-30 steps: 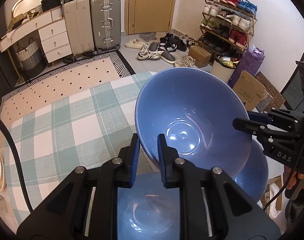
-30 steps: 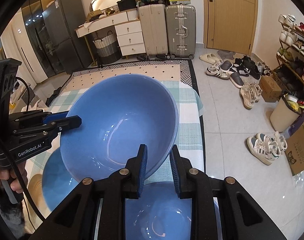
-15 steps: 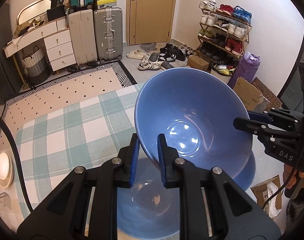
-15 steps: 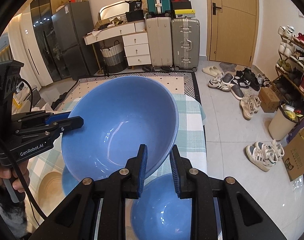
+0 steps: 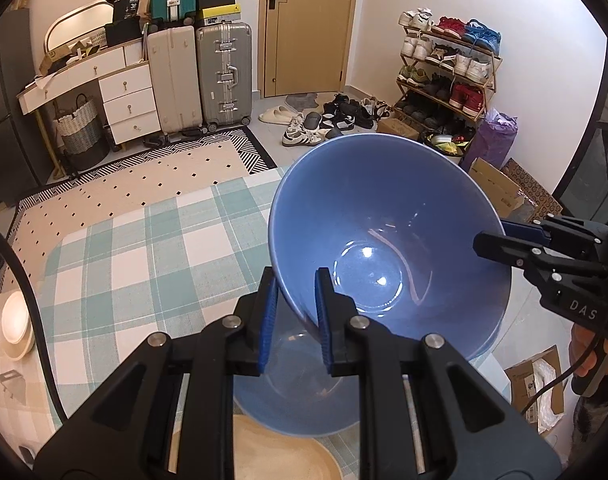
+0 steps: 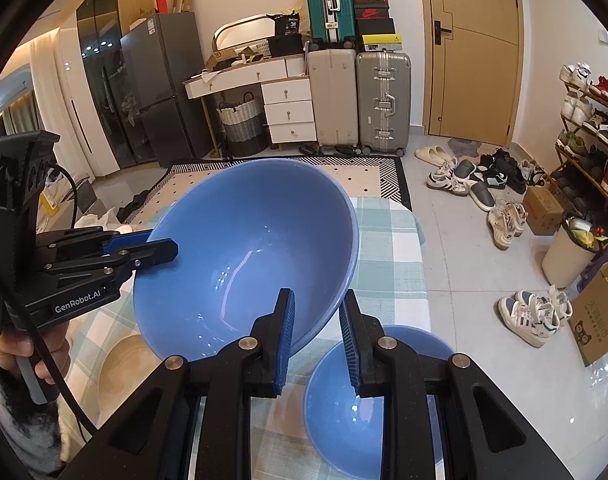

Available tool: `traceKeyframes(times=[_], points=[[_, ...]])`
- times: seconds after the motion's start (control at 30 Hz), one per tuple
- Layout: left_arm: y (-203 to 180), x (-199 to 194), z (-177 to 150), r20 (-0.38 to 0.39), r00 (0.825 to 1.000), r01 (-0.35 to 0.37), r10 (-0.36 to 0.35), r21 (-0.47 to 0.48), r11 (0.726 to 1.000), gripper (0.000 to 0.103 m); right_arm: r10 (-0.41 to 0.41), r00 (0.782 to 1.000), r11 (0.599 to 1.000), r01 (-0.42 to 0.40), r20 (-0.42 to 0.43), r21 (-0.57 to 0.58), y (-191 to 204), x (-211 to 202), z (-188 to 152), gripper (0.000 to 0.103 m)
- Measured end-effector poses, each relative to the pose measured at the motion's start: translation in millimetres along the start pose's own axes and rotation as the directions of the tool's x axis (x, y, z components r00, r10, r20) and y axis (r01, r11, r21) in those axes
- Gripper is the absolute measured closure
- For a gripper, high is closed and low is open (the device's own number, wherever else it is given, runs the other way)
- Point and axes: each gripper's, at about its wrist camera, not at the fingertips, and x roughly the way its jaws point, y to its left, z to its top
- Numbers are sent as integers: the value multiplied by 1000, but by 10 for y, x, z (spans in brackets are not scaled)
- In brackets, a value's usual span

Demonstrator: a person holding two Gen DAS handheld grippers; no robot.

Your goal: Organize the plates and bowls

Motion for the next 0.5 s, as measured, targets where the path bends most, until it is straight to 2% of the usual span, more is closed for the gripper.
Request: traceKeyframes(times=[0.5], points=[[246, -323, -367, -3, 1000, -23, 22, -34, 999, 88, 51, 999, 998, -51, 6, -25, 501, -98, -144, 79]])
